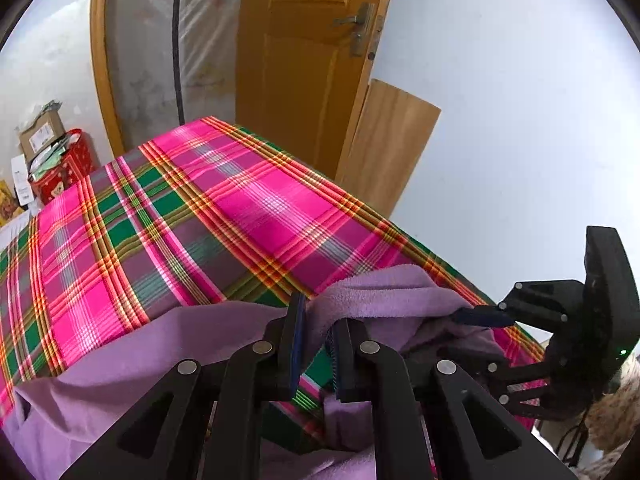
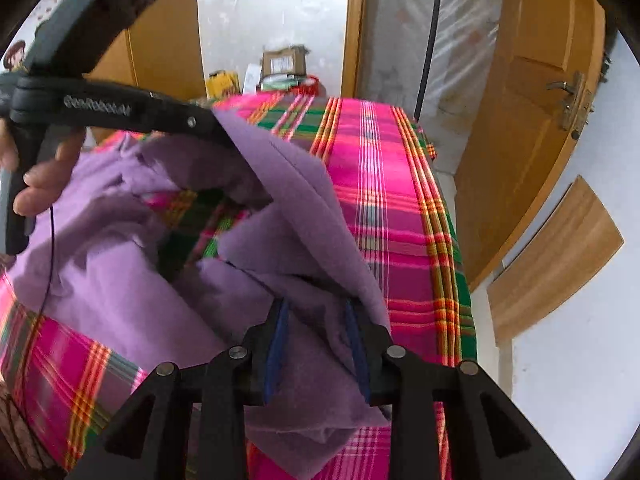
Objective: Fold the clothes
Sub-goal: 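Hold the sweater with the left tool while the right tool pulls a sleeve up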
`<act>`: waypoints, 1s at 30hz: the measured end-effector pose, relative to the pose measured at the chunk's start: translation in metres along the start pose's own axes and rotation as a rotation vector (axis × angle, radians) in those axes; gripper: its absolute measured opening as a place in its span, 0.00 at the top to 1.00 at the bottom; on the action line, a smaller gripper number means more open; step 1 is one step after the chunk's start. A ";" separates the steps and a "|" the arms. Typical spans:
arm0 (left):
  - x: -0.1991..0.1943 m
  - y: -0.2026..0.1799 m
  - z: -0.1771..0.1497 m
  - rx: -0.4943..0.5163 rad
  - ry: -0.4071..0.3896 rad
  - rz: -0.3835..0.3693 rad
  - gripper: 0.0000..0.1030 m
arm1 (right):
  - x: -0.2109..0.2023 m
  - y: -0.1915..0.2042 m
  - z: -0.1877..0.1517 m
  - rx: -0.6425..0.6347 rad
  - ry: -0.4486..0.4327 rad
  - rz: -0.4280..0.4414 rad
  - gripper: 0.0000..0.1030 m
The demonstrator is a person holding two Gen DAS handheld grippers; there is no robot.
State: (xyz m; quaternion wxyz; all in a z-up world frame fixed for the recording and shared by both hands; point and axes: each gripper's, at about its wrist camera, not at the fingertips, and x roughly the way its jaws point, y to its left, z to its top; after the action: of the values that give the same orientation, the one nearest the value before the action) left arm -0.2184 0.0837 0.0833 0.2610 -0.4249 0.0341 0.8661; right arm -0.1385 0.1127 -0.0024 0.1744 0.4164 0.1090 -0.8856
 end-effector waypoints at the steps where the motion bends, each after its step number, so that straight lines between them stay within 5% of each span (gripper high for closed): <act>1: 0.000 0.000 0.000 -0.003 -0.002 0.002 0.88 | 0.001 0.002 -0.001 -0.005 0.008 0.001 0.71; 4: 0.001 0.004 0.001 -0.024 -0.005 0.004 0.88 | 0.000 0.007 -0.007 -0.032 0.018 -0.022 0.92; 6: 0.001 0.006 0.001 -0.030 -0.004 0.007 0.88 | -0.003 0.006 -0.012 -0.016 0.013 -0.011 0.95; 19: -0.005 0.004 -0.002 -0.046 -0.012 0.019 0.88 | -0.045 0.015 -0.037 0.059 -0.027 0.195 0.96; 30: -0.010 0.003 0.002 -0.095 -0.041 0.038 0.88 | -0.063 0.042 -0.070 0.022 0.011 0.288 0.96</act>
State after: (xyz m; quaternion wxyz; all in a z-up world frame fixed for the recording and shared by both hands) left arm -0.2163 0.0770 0.0918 0.2245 -0.4180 -0.0045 0.8803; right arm -0.0354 0.1111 0.0008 0.2945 0.4345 0.0392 -0.8503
